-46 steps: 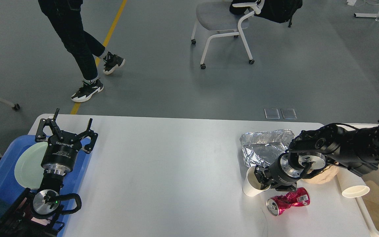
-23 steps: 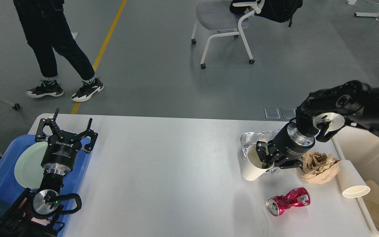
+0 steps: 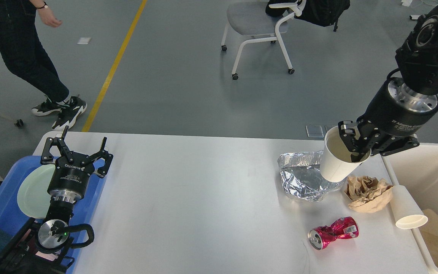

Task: Tidy desktop

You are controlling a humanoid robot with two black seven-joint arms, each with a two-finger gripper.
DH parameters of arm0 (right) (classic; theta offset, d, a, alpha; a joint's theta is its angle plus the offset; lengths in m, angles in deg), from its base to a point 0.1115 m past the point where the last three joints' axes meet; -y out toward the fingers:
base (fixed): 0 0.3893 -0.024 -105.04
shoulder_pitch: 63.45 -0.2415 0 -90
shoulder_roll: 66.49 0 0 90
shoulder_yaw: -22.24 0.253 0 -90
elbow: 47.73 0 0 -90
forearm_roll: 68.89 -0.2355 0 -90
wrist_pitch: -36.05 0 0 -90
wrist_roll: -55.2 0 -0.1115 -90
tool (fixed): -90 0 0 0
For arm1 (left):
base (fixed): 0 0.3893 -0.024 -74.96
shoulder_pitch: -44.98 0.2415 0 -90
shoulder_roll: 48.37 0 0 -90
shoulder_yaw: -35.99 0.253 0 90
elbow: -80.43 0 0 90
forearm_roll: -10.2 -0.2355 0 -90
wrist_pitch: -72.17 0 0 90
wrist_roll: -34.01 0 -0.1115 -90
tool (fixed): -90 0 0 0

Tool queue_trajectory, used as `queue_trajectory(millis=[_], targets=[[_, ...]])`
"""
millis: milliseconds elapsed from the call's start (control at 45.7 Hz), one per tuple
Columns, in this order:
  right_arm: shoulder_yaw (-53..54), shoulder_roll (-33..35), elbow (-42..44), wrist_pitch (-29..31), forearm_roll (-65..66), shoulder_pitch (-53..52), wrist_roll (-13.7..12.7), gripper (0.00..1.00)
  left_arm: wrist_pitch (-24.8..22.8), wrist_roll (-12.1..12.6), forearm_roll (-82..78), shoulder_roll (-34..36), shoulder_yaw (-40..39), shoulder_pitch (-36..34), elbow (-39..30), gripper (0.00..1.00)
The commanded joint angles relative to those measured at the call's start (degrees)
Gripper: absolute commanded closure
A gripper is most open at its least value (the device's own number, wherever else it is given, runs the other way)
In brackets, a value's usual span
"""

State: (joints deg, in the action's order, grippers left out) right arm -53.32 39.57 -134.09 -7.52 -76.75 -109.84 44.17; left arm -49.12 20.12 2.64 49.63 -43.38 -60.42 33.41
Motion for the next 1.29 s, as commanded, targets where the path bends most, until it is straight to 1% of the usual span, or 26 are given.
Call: queue_trajectory(millis=[0, 131, 263, 372, 438, 525, 635, 722, 788, 810, 832, 941, 1007, 1095, 1182, 1270], targets=[[-1.34, 2.12, 0.32, -1.33, -0.23, 0.25, 0.04, 1.0, 0.0, 0.0, 0.0, 0.0, 0.0, 0.02, 0.0, 0.04], [-4.32, 5.81, 2.78, -2.48, -0.31, 2.18, 0.04, 1.0, 0.0, 0.0, 0.0, 0.0, 0.0, -0.07, 0.0, 0.04], [-8.8, 11.08, 8.4, -4.67, -0.31, 6.3, -0.04, 1.0, 0.0, 0.0, 0.0, 0.0, 0.0, -0.07, 0.0, 0.04], [-9.86, 18.64, 15.07, -6.26, 0.48, 12.97, -0.13, 1.0, 0.0, 0.0, 0.0, 0.0, 0.0, -0.07, 0.0, 0.04], [-9.69, 21.72, 19.55, -7.75, 0.48, 18.6, -0.04, 1.0, 0.0, 0.0, 0.0, 0.0, 0.0, -0.07, 0.0, 0.04], [-9.34, 24.27, 24.48, -11.43, 0.39, 25.72, -0.04, 1.0, 0.0, 0.0, 0.0, 0.0, 0.0, -0.07, 0.0, 0.04], [-6.44, 26.56, 29.05, -19.6, 0.39, 36.35, 0.04, 1.0, 0.0, 0.0, 0.0, 0.0, 0.0, -0.07, 0.0, 0.04], [-2.49, 26.65, 32.66, -26.02, 0.39, 45.84, 0.04, 1.0, 0.0, 0.0, 0.0, 0.0, 0.0, -0.07, 0.0, 0.04], [0.67, 26.56, 36.34, -29.72, 0.3, 52.61, -0.04, 1.0, 0.0, 0.0, 0.0, 0.0, 0.0, -0.07, 0.0, 0.04], [2.6, 26.21, 39.14, -31.21, -0.13, 57.5, -0.04, 1.0, 0.0, 0.0, 0.0, 0.0, 0.0, 0.02, 0.0, 0.04], [3.57, 25.95, 40.73, -31.92, -0.23, 60.25, -0.04, 1.0, 0.0, 0.0, 0.0, 0.0, 0.0, 0.02, 0.0, 0.04], [9.46, 22.53, 50.66, -34.91, -0.49, 73.0, -0.04, 1.0, 0.0, 0.0, 0.0, 0.0, 0.0, 0.02, 0.0, 0.04], [14.29, 19.1, 58.13, -36.4, -0.66, 81.6, -0.22, 1.0, 0.0, 0.0, 0.0, 0.0, 0.0, -0.07, 0.0, 0.04], [20.88, 16.46, 68.85, -36.84, -2.16, 92.25, -0.83, 1.0, 0.0, 0.0, 0.0, 0.0, 0.0, -0.07, 0.0, 0.04], [24.49, 13.13, 77.03, -37.02, -2.42, 98.58, -1.36, 1.0, 0.0, 0.0, 0.0, 0.0, 0.0, -0.07, 0.0, 0.04], [25.12, 11.36, 80.56, -37.72, -2.42, 101.4, -1.36, 1.0, 0.0, 0.0, 0.0, 0.0, 0.0, -0.07, 0.0, 0.04]])
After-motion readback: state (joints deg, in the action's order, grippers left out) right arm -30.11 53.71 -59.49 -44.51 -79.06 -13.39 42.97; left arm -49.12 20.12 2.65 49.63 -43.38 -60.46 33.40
